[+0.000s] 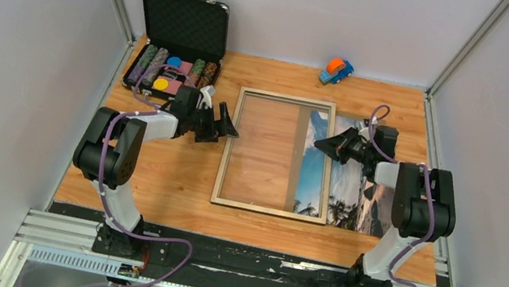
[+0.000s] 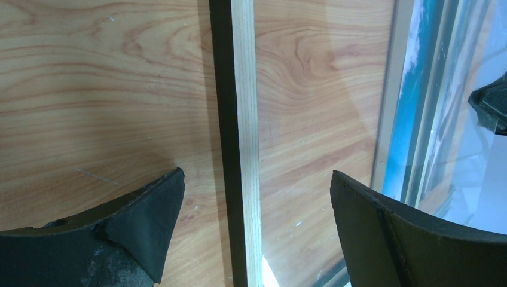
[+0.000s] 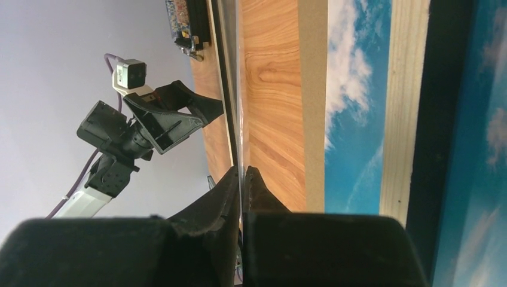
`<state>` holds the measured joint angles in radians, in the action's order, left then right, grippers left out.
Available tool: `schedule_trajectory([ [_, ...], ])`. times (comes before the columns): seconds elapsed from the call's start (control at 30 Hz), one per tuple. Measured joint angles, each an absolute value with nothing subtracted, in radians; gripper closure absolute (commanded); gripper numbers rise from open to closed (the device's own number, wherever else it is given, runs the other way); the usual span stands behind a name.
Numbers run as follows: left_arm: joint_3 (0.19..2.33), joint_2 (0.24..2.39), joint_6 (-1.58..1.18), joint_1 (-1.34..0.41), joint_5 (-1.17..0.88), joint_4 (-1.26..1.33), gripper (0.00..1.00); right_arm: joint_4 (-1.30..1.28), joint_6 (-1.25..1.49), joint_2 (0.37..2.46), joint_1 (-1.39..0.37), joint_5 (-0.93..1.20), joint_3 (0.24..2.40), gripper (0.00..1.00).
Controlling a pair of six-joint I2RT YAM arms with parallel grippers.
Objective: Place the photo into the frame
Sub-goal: Place the photo frame item in the photo frame.
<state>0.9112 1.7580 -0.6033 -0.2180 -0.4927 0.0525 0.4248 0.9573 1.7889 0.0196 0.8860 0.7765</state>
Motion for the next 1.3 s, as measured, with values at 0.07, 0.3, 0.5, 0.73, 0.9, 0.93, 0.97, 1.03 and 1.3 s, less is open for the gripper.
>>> schedule_trajectory([
  [0.07,0.911,1.758,-0.603,-0.218,-0.493,0.052,0.0,0.42,0.952,1.795,0.019,0.883,0.78,0.92],
  [0.3,0.911,1.758,-0.603,-0.218,-0.493,0.052,0.0,0.39,0.93,1.798,0.013,0.868,0.789,0.87],
  [0.5,0.911,1.758,-0.603,-0.218,-0.493,0.052,0.0,0.337,0.897,1.798,0.004,0.846,0.814,0.74],
  [0.73,0.911,1.758,-0.603,-0.218,-0.497,0.051,0.0,0.252,0.836,1.798,-0.039,0.803,0.855,0.61],
  [0.9,0.911,1.758,-0.603,-0.218,-0.497,0.051,0.0,0.209,0.805,1.798,-0.048,0.779,0.87,0.58],
  [0.93,0.911,1.758,-0.603,-0.218,-0.497,0.05,0.0,0.198,0.797,1.798,-0.049,0.772,0.875,0.57],
  [0.97,0.911,1.758,-0.603,-0.218,-0.498,0.05,0.0,0.189,0.791,1.798,-0.049,0.767,0.878,0.57],
  [1.03,0.911,1.758,-0.603,-0.218,-0.498,0.05,0.0,0.172,0.779,1.798,-0.052,0.756,0.882,0.56],
  [1.3,0.911,1.758,-0.603,-0.218,-0.5,0.049,0.0,0.089,0.717,1.79,-0.065,0.704,0.911,0.52],
])
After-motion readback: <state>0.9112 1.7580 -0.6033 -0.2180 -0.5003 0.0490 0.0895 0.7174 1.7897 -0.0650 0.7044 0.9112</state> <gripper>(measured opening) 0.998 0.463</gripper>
